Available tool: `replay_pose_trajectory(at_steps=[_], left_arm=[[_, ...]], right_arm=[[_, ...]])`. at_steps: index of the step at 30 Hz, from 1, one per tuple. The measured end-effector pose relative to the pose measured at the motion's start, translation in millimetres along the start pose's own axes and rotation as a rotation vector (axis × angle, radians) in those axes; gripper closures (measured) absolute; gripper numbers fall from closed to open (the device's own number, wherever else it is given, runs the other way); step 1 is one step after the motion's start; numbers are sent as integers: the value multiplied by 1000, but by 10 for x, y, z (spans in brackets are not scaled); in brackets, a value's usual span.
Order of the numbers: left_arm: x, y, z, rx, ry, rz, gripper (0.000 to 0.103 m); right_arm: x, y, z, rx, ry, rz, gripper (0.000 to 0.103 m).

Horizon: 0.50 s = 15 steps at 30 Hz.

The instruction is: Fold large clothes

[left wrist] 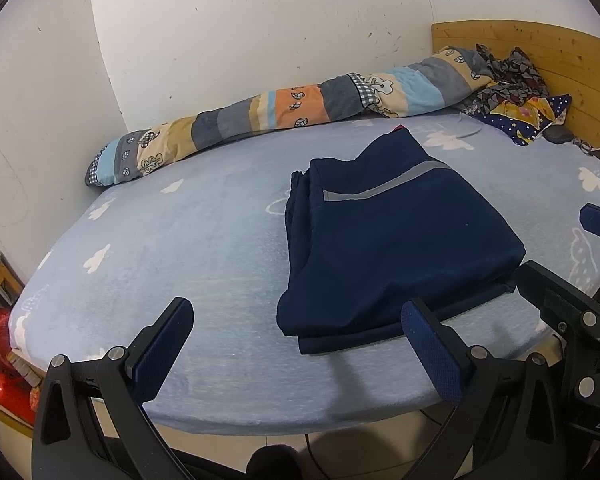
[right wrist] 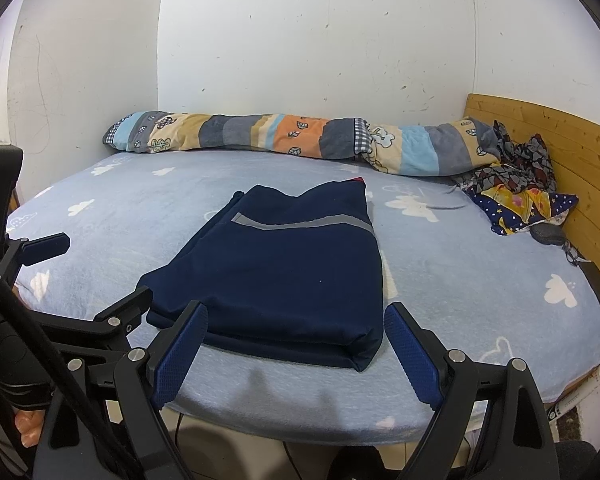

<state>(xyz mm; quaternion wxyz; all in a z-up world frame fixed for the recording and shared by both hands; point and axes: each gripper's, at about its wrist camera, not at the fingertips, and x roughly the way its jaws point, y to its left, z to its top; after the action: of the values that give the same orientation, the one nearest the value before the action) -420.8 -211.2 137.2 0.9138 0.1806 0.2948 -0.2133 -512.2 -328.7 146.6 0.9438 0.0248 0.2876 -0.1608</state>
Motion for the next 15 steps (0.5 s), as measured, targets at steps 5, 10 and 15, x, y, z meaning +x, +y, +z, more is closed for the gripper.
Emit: replay_pose_trajectory(at_steps=[5, 10, 15], left_arm=[[-3, -10, -7, 1, 0, 3, 0], [-3, -4, -17, 2, 0, 4, 0], [-3, 3, -17, 2, 0, 6, 0]], right_arm=[[2, -18, 5, 1, 1, 1, 10], [-9, -22, 9, 2, 0, 0, 10], [-5, -22, 9, 2, 1, 1, 10]])
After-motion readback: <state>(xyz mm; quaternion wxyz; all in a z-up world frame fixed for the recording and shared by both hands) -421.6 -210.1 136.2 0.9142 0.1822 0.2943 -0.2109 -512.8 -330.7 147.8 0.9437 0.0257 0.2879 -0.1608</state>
